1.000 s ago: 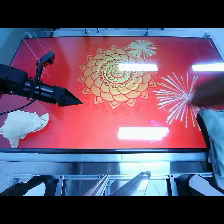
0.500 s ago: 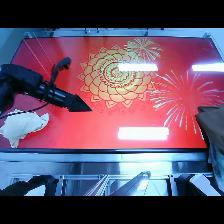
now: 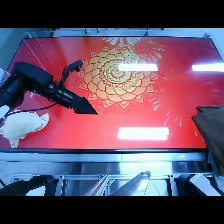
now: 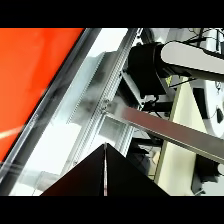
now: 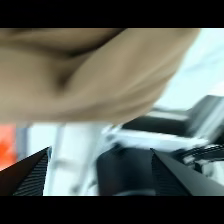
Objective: Fold the shirts.
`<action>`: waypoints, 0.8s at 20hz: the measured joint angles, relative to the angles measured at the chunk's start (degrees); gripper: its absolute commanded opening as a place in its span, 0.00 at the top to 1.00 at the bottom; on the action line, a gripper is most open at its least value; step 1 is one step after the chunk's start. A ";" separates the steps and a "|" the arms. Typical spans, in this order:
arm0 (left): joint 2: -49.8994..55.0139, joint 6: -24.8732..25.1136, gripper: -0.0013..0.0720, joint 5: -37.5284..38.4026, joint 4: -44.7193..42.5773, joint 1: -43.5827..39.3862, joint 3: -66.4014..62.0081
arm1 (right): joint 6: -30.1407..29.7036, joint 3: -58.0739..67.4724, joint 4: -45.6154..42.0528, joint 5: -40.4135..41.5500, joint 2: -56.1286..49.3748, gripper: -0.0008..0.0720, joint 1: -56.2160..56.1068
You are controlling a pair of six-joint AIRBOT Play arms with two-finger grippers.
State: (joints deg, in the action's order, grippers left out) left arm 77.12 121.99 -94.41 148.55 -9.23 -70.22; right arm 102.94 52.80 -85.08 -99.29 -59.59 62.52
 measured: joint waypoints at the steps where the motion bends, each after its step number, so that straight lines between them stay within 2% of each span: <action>1: 0.00 0.00 0.96 -0.20 0.00 0.46 -1.49 | -0.17 0.87 4.59 -1.01 0.11 0.39 -0.37; 2: -0.07 0.00 0.96 -0.33 0.02 1.09 -3.21 | -0.55 1.60 9.66 -1.46 0.20 0.75 -1.11; 3: -0.35 -0.02 0.96 -0.33 0.02 1.70 -4.57 | -1.29 2.14 15.72 -1.22 0.33 0.84 -2.51; 4: -0.81 -0.02 0.96 -0.24 0.04 2.43 -5.77 | -2.73 2.51 22.14 -0.33 0.55 0.84 -4.55; 5: -1.44 -0.04 0.96 0.20 0.04 3.37 -6.73 | -4.85 2.80 28.92 1.29 0.87 0.92 -7.21; 6: -2.36 -0.44 0.96 1.22 0.04 4.68 -7.32 | -7.48 2.99 35.78 3.02 1.18 0.95 -10.62; 8: -5.01 -1.55 0.96 3.23 0.04 7.89 -6.93 | -14.75 3.26 47.87 7.15 1.60 0.95 -18.97; 10: -8.83 -2.95 0.96 5.33 -0.07 11.34 -3.93 | -23.54 3.34 54.84 11.76 2.08 0.96 -28.57; 13: -16.57 -4.11 0.96 7.28 -1.27 15.04 5.40 | -34.62 2.01 57.53 20.48 3.74 0.96 -44.89; 16: -24.72 -4.76 0.96 8.98 -2.58 16.50 17.35 | -39.87 -2.05 54.66 28.68 6.40 0.96 -59.98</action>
State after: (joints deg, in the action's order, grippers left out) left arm 52.40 117.23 -85.43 145.97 7.27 -52.86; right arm 63.07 50.74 -30.41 -70.61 -53.19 2.55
